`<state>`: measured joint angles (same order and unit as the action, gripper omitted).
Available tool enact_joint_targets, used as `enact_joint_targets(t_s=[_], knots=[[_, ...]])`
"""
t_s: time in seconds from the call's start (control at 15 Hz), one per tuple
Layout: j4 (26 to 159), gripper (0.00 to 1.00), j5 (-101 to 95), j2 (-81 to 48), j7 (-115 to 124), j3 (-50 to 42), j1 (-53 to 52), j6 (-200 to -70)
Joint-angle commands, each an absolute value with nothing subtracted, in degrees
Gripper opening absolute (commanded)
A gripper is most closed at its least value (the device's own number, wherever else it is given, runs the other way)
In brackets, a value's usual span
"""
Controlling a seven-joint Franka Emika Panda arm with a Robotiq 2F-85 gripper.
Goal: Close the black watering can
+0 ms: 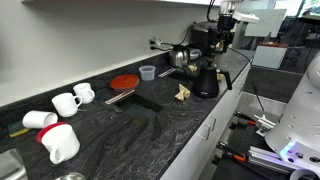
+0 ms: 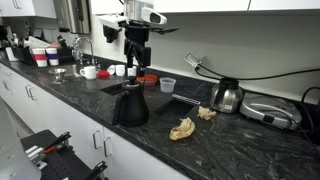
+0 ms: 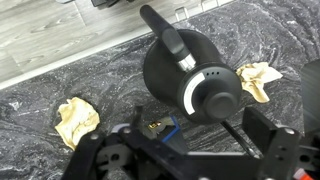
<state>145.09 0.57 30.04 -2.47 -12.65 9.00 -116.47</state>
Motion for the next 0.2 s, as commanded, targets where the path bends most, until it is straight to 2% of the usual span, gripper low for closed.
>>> enact_joint_targets(t_s=[0.0, 0.13], knots=[[145.0, 1.0, 1.0, 29.9, -2.8, -12.0, 9.7, -116.3], [145.0, 1.0, 1.0, 29.9, -2.8, -12.0, 9.7, -116.3]])
